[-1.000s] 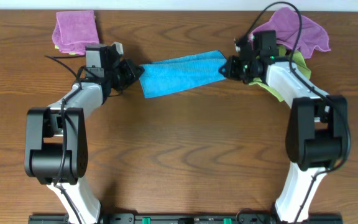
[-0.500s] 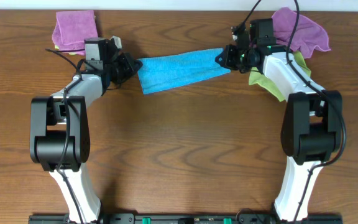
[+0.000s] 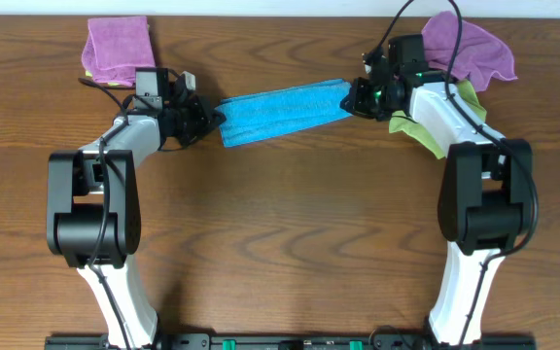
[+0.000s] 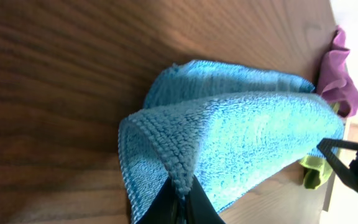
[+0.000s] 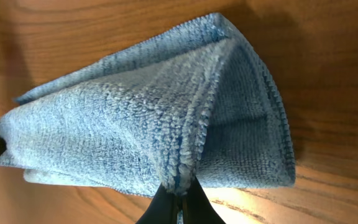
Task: Fold the cloth
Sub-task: 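Lift both corners and fold the bottom edge up toward the top edge, then lay the folded blue strip on the table and open both grippers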
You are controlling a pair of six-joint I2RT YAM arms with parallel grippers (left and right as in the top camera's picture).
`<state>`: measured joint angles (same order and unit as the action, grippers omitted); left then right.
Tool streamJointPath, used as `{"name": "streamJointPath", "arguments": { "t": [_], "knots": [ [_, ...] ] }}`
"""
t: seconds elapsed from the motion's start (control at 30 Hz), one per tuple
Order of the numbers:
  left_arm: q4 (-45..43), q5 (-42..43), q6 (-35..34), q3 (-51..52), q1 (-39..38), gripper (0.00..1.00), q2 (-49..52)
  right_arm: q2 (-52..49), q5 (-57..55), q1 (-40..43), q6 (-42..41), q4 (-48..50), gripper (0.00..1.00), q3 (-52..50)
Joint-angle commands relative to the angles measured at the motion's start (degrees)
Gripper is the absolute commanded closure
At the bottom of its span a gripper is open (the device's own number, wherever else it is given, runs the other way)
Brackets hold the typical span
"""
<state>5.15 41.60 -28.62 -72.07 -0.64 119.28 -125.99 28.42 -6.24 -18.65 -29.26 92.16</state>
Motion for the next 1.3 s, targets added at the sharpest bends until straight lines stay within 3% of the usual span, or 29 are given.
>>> {"name": "streamJointPath", "arguments": {
  "t": [0.0,0.53,0.57,0.6,0.67,0.7,0.73,0.83,1.07,1.17,1.27],
  "knots": [
    [1.09,-0.26,2.16,-0.96,0.24,0.94,0.94,-1.27,-1.27,-0.44,0.92,0.55,0.99,0.79],
    [4.42,-3.23,2.95,-0.96,-1.29,0.94,0.94,-1.75,-2.95,-0.39,0.9,2.95,0.97,0.79],
    [4.44,-3.21,2.95,-0.96,-1.27,0.94,0.94,-1.75,-2.95,-0.39,0.9,3.26,0.78,0.79],
    [4.52,-3.19,2.93,-0.96,-1.27,0.84,0.94,-1.75,-2.93,-0.39,0.85,3.56,0.68,0.79],
    [4.52,-3.04,2.93,-0.96,-1.18,0.45,0.94,-1.75,-2.93,-0.37,0.63,4.02,0.32,0.79],
    [4.46,-3.02,2.93,-0.96,-1.07,0.29,0.94,-1.75,-2.64,-0.37,0.24,4.2,0.26,0.79],
    [4.42,-2.82,2.91,-1.07,-0.83,0.24,0.92,-1.75,-2.12,-0.33,0.24,4.26,0.17,0.85],
    [4.46,0.92,2.97,-2.62,0.33,0.19,0.92,-1.73,0.81,0.13,0.26,4.15,0.13,1.86],
    [5.84,5.49,6.29,-8.96,0.55,0.21,0.85,-1.7,1.92,1.38,2.34,-2.27,0.11,11.32],
    [9.29,5.31,9.88,-12.5,0.26,0.22,0.81,-1.7,-0.57,1.31,4.2,-7.28,0.12,16.63],
    [14.75,-1.03,14.88,-15.19,-1.31,0.22,0.81,-1.7,-5.62,0.72,5.66,-10.84,0.15,18.64]
  ]
}}
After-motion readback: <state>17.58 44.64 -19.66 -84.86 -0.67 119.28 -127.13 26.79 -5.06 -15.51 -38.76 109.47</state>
